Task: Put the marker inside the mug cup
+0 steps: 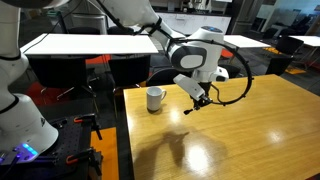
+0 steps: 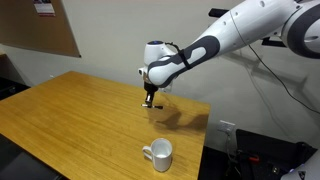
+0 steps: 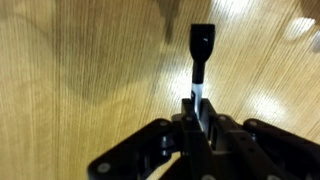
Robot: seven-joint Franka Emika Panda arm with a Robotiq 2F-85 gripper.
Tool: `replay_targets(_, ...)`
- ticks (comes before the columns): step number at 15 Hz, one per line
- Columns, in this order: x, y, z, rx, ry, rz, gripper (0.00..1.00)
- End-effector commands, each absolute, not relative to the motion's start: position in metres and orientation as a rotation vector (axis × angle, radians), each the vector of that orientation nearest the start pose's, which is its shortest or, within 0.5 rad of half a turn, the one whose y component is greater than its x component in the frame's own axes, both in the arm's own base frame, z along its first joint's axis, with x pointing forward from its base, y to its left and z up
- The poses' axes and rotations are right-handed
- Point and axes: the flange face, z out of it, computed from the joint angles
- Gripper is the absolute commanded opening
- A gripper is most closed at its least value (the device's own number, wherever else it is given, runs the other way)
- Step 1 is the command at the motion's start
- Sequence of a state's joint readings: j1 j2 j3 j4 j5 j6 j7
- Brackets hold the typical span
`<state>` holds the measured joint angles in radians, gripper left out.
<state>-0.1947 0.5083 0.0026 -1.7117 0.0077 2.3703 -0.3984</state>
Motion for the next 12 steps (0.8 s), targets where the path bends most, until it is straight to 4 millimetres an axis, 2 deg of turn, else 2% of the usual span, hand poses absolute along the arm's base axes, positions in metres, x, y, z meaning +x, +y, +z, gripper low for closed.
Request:
replay_targets(1,0.659,-0.111,0.334,-3.186,-0.299,-0.215,0.03)
replay_targets(12,0.645,-0.049,0.379,-3.304,-0.368,-0.215,0.03)
